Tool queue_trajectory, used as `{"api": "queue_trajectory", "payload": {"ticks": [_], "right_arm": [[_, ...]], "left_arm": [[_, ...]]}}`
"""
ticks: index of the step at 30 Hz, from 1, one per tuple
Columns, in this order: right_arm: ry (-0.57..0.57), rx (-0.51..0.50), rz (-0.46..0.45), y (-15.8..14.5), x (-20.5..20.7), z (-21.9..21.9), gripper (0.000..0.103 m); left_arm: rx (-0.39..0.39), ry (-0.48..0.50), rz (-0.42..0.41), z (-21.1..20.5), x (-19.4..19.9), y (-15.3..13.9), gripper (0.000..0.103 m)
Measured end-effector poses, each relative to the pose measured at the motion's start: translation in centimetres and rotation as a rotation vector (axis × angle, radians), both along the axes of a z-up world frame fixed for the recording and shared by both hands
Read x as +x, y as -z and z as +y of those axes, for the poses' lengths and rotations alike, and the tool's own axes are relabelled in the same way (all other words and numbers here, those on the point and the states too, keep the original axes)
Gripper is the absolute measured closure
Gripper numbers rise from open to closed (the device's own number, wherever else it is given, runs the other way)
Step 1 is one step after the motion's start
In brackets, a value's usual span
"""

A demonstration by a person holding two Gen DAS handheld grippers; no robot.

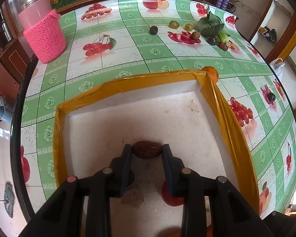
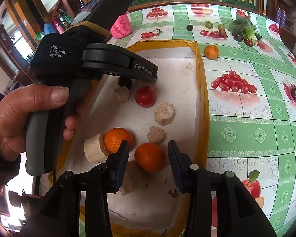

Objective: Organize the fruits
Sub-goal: 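Carry the orange and brown date over the tray and open both grippers, then grasp the dark round plum with the right gripper while the left grasps an orange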

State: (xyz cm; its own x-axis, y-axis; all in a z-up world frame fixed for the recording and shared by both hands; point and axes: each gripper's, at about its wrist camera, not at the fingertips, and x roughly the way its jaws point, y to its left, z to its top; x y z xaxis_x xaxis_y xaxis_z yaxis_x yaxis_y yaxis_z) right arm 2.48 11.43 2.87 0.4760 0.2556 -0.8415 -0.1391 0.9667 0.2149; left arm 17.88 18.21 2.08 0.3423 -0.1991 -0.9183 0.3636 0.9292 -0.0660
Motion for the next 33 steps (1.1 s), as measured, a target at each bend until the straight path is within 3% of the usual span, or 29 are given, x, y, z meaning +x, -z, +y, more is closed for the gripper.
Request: {"api": "queue_trajectory", "payload": {"ticks": [4,8,17,24,33], "right_arm": [[0.003,0.013,-0.004,-0.2,-0.4,-0.3,0.063],[0.005,0.035,-0.008,-0.4,-0.9,-0.7,0.062],[0.005,0.067,-0.031,-1.2,-2.8,-2.2,0.059],[0.018,0.098,-0.065,-2.3,-4.6,-4.5,0.057],[0.18,0.1,-0.064,-2.2,-4.3,-13.4,0.056]], "left_arm": [[0.027,0.006,-0.011,-0.2,-0.4,-0.1,0.069],[0.049,0.003,-0.031,-0.3,-0.9,-0.4,0.059],[0.077,0.015,-0.068,-1.3,-2.8,-1.4,0.048],[0.082,0.059,-0.108,-3.8,-4.7,-3.1,0.044],[0.071,0.135,-0.147,-8.6,-6.5,-5.7,0.04]]}}
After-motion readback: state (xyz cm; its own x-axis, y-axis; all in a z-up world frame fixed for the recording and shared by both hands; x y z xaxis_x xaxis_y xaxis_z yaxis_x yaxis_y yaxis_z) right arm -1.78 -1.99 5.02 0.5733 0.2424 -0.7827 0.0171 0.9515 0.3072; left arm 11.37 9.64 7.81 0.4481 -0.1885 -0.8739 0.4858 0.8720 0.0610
